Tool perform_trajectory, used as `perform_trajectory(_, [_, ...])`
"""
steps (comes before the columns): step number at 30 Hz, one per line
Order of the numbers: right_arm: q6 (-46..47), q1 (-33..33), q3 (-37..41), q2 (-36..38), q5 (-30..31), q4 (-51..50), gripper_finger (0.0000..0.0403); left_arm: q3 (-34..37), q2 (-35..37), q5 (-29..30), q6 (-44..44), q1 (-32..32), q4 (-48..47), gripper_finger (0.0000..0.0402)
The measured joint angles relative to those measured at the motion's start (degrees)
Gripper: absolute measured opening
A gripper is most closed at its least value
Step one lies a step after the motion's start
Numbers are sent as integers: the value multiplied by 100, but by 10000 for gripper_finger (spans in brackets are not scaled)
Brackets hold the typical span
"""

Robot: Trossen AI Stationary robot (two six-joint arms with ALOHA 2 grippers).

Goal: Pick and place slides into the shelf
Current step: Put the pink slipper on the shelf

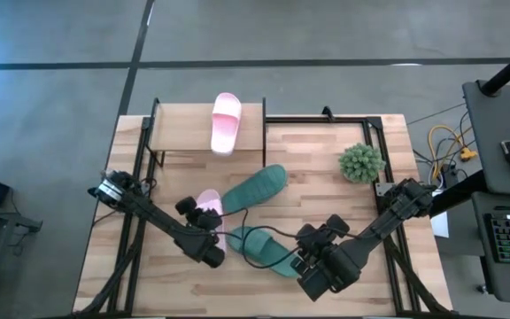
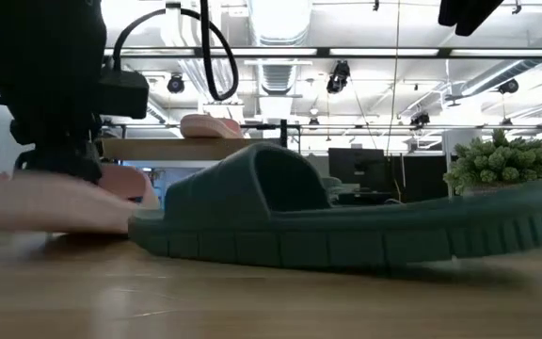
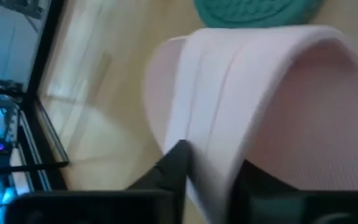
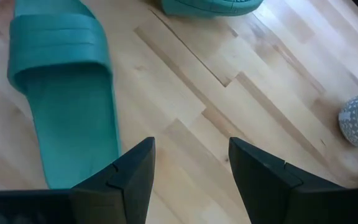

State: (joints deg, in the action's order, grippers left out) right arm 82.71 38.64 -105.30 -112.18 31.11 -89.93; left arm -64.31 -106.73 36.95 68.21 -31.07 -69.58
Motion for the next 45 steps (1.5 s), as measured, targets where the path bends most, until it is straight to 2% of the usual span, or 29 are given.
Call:
perform_trajectory(2, [3,-31,9,0,0,-2,196,77,78,17,0,8,11,10])
perform_trajectory(8, [-28,-98,-120,0,137,-2,196,-14,667,-73,-9,-130,-263,2])
perform_trajectory(14, [-64,-187,-318,0,509,9,196,-774,1720,-2,8,-476,-1512,1])
perform_trajectory(16, [-132,-228,-368,0,583,3,196,-1120,2008,231,43,-544,-2022,1])
perform_trajectory(20, [-244,-320,-480,0,783,7,196,-1442,2557,1010,-439,-450,-2013,1])
perform_trajectory(26, [-372,-527,-688,25,1059,0,196,-1428,3148,2368,-1138,604,-2049,0])
perform_trajectory(29, [-438,-645,-780,35,1150,-4,196,-1428,3397,3081,-1803,1206,-2042,0])
perform_trajectory(34, [-624,-902,-872,37,1156,-1,196,-1282,3758,3080,-3264,2505,-2037,0])
perform_trajectory(37, [-752,-1102,-874,37,1158,12,196,-1016,4028,3060,-4276,3160,-1657,0])
perform_trajectory(39, [-856,-1251,-874,37,1156,18,196,-800,4250,2891,-5097,3552,-1065,0])
perform_trajectory(42, [-1047,-1498,-874,37,1156,70,196,-271,4757,2153,-6890,4166,627,0])
perform_trajectory(45, [-1196,-1727,-872,37,1152,146,196,317,5136,1771,-8356,4847,2246,0])
